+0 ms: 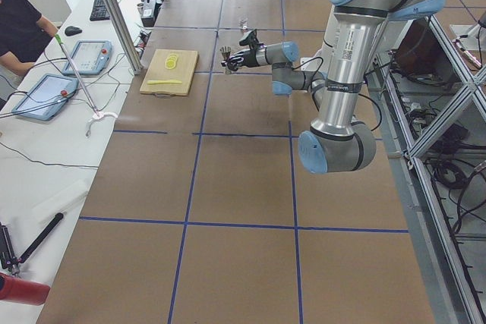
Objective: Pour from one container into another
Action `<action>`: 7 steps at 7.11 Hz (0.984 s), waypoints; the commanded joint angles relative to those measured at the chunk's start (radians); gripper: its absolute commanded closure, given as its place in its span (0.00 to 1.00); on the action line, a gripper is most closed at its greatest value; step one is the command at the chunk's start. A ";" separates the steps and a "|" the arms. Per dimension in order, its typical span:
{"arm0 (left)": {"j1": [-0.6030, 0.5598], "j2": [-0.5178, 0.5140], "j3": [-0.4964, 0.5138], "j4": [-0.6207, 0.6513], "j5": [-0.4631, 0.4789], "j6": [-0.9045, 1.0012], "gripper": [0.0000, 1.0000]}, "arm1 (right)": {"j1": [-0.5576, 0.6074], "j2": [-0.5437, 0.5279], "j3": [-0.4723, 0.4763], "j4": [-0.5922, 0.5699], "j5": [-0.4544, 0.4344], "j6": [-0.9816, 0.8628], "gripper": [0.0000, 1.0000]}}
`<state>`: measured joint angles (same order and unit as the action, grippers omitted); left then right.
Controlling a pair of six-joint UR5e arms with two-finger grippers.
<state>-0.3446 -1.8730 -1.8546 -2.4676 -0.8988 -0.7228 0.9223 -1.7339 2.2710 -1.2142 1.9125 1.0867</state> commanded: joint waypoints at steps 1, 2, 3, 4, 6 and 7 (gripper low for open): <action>-0.001 -0.034 0.014 -0.004 -0.038 0.005 1.00 | -0.101 -0.038 0.005 0.071 -0.135 0.106 0.00; -0.002 -0.034 0.014 -0.004 -0.040 0.005 1.00 | -0.175 -0.071 0.013 0.076 -0.247 0.125 0.00; -0.002 -0.034 0.015 -0.002 -0.040 0.005 1.00 | -0.248 -0.138 0.013 0.164 -0.351 0.165 0.00; -0.001 -0.035 0.018 -0.004 -0.040 0.005 1.00 | -0.326 -0.210 0.013 0.238 -0.460 0.201 0.00; -0.001 -0.035 0.020 -0.002 -0.040 0.005 1.00 | -0.458 -0.248 0.013 0.243 -0.667 0.241 0.00; -0.001 -0.035 0.020 -0.001 -0.040 0.005 1.00 | -0.532 -0.253 0.012 0.243 -0.790 0.251 0.00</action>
<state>-0.3452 -1.9082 -1.8354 -2.4695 -0.9388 -0.7179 0.4805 -1.9710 2.2839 -0.9760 1.2684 1.3184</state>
